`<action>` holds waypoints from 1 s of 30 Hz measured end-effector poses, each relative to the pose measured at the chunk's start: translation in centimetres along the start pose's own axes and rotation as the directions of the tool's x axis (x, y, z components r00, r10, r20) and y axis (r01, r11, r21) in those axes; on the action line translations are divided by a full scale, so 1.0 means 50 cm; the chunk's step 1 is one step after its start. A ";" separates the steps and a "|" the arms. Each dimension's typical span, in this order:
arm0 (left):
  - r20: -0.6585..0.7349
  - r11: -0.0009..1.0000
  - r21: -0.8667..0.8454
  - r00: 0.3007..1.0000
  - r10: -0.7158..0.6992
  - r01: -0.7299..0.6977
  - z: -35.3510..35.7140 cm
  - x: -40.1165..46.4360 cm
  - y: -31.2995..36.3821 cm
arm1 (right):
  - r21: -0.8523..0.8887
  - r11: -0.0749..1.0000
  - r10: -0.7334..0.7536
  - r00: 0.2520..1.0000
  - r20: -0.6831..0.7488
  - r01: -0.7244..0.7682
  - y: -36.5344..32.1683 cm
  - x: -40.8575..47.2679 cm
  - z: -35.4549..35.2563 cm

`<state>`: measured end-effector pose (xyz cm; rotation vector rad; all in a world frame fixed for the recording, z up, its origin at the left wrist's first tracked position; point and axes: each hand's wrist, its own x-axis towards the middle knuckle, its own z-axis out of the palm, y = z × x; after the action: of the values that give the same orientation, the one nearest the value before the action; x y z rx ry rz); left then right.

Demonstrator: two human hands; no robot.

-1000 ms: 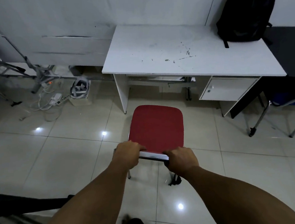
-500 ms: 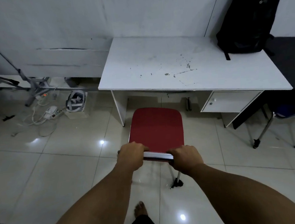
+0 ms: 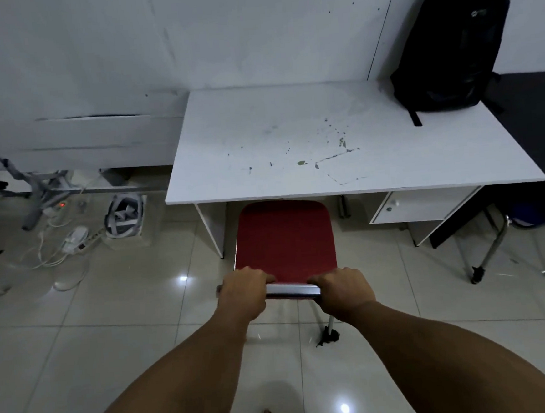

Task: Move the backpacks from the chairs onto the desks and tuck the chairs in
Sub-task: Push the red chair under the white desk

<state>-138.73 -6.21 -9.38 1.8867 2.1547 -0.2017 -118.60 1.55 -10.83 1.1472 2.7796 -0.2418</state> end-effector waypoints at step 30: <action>-0.034 0.999 -0.013 0.998 -0.050 0.050 -0.106 0.378 -0.018 | 0.014 1.000 -0.004 0.999 0.037 0.004 0.226 0.339 -0.075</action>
<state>-142.40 13.10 -9.89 1.8441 2.2227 -0.1671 -122.76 21.85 -11.27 1.1287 2.7525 -0.2800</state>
